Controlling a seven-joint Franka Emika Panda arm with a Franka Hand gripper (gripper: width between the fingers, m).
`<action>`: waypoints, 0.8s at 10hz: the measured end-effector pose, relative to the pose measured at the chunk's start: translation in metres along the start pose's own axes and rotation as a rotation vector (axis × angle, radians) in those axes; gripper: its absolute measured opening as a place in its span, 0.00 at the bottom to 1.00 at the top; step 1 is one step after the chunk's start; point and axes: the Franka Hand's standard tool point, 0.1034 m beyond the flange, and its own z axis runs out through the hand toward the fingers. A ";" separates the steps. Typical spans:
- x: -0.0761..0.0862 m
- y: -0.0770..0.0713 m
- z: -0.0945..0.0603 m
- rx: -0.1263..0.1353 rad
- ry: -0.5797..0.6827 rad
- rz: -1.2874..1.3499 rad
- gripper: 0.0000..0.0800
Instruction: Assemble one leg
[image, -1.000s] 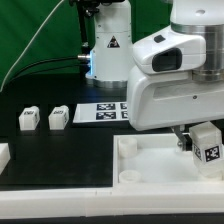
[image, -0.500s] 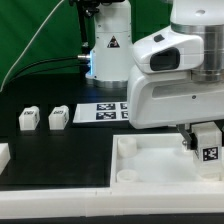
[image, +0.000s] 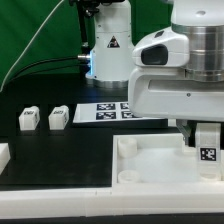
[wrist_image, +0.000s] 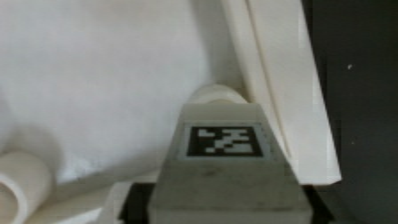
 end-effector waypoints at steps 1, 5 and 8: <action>-0.001 0.000 0.000 -0.001 -0.001 0.099 0.37; -0.003 -0.002 0.001 -0.003 -0.003 0.521 0.37; -0.004 -0.003 0.001 0.002 -0.011 0.803 0.37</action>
Offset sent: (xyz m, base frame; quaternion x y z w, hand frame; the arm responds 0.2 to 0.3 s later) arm -0.0029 0.0016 0.0000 -0.0103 -0.0017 0.3156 0.9488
